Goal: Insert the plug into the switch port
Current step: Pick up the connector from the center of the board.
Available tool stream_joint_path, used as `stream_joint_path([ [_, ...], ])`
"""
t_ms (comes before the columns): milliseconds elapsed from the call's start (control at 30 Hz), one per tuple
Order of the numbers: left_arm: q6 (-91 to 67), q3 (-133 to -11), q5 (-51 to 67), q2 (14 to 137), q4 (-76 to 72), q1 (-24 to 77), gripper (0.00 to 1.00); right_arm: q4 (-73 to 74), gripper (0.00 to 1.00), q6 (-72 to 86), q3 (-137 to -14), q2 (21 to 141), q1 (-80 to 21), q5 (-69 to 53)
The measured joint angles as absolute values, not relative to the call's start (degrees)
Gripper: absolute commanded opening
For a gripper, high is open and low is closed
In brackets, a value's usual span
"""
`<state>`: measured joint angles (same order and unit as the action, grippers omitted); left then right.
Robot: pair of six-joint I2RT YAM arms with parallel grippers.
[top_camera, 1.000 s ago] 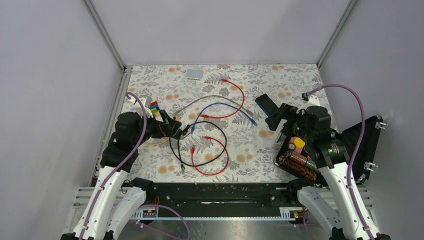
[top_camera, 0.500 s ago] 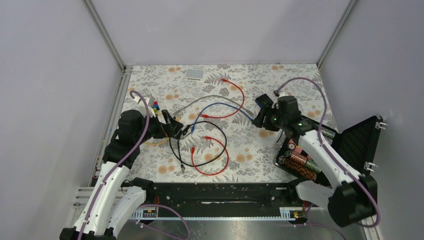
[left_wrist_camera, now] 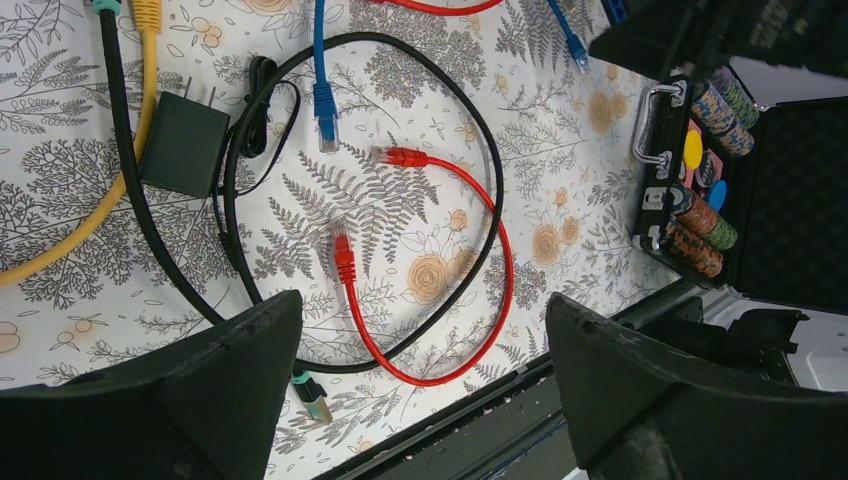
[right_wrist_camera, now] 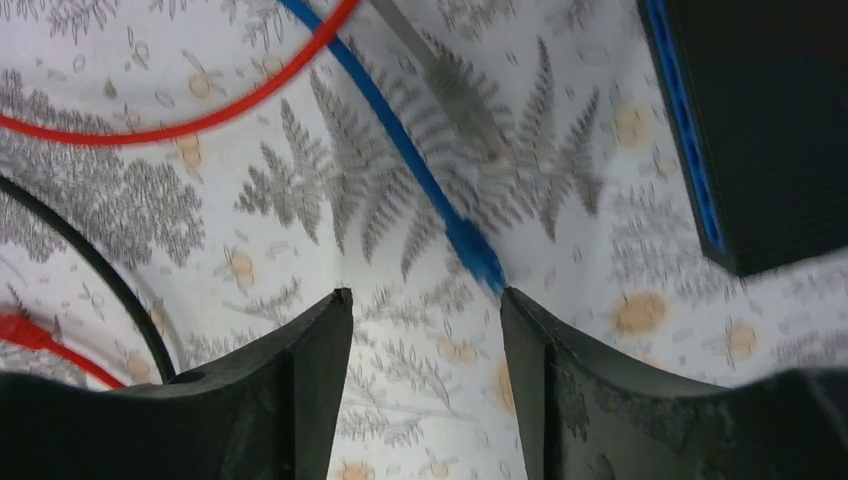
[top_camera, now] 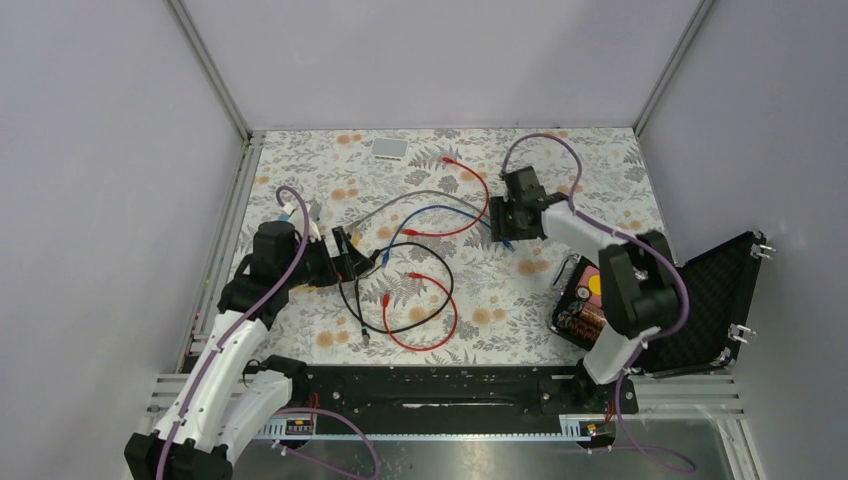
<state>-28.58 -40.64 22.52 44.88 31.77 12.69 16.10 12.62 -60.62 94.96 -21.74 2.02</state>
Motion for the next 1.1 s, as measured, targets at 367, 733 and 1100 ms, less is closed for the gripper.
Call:
stream_joint_path([
  [367, -27.4, -40.6, 23.4, 44.1, 31.7, 12.7, 0.91, 26.8, 0.59, 9.6, -75.7, 111.2, -21.3, -0.1],
  [733, -27.4, -39.9, 23.9, 40.8, 31.0, 12.7, 0.9, 30.7, 0.16, 10.5, -77.3, 113.3, -21.3, -0.3],
  [1100, -28.4, -38.0, 27.2, 41.9, 20.8, 12.9, 0.86, 32.9, 0.0, 7.4, -75.8, 107.7, -20.8, -12.9],
])
